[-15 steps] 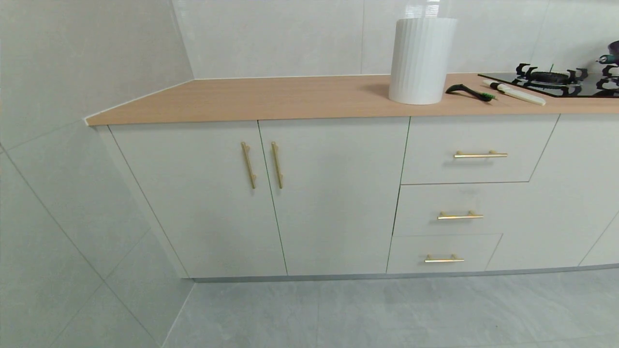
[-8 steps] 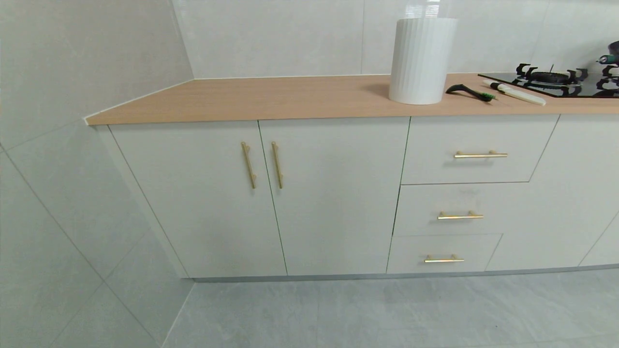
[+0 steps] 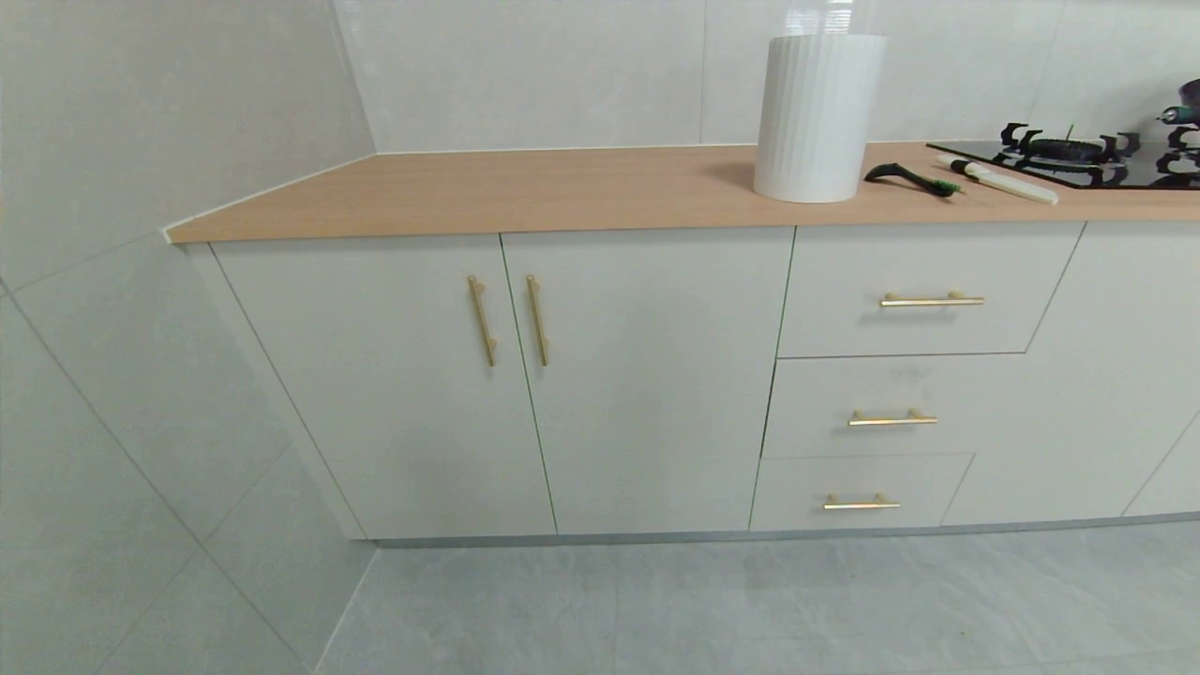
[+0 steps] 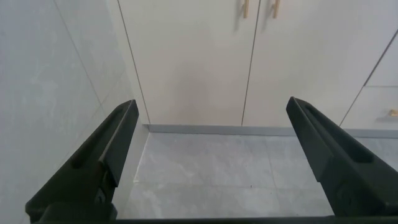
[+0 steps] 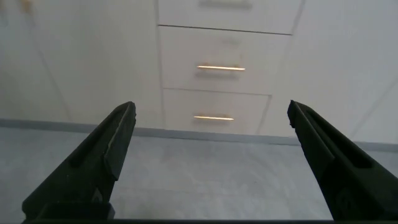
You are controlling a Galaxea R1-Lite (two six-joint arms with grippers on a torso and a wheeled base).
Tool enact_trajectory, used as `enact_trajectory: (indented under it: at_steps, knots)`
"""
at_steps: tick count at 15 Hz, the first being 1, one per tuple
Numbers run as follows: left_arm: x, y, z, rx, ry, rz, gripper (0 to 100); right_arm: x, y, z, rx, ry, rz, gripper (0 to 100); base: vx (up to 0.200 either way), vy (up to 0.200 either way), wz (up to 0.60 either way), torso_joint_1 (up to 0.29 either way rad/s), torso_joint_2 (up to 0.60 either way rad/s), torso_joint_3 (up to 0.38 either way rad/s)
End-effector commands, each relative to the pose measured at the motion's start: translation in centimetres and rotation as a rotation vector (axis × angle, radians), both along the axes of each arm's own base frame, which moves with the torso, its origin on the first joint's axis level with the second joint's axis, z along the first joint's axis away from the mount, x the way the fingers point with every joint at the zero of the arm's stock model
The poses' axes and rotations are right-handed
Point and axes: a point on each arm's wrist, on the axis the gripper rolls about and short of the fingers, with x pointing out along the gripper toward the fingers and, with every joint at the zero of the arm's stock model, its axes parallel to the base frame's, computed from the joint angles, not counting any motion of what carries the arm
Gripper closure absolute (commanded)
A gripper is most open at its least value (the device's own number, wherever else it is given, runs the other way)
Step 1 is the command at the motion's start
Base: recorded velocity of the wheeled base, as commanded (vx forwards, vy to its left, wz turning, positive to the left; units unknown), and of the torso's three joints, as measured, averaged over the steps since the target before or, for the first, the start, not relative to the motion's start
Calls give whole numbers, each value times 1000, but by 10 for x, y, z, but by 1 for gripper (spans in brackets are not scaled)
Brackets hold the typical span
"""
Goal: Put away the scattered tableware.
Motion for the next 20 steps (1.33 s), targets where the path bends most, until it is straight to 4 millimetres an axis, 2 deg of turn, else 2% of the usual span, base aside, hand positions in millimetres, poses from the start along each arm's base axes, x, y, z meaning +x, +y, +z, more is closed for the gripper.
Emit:
enact_trajectory:
  at_steps: [1,3,6,9,20]
  knots:
    - [0,0,0,3,1,0,0,0,1,1,-2,0,49,0,0,0,0,0,0,0]
    - [0,0,0,0,1,0,0,0,1,1,4,0,55,0,0,0,0,0,0,0]
    - [0,0,0,-8,0,0,0,1,-1,-4,44,37,-52,0,0,0,0,0,0,0]
    - [0,0,0,-8,0,0,0,1,-2,-4,54,40,-72,0,0,0,0,0,0,0]
    - [0,0,0,-15,0,0,0,1,-2,-4,84,40,-71,0,0,-200,0,3,1,1]
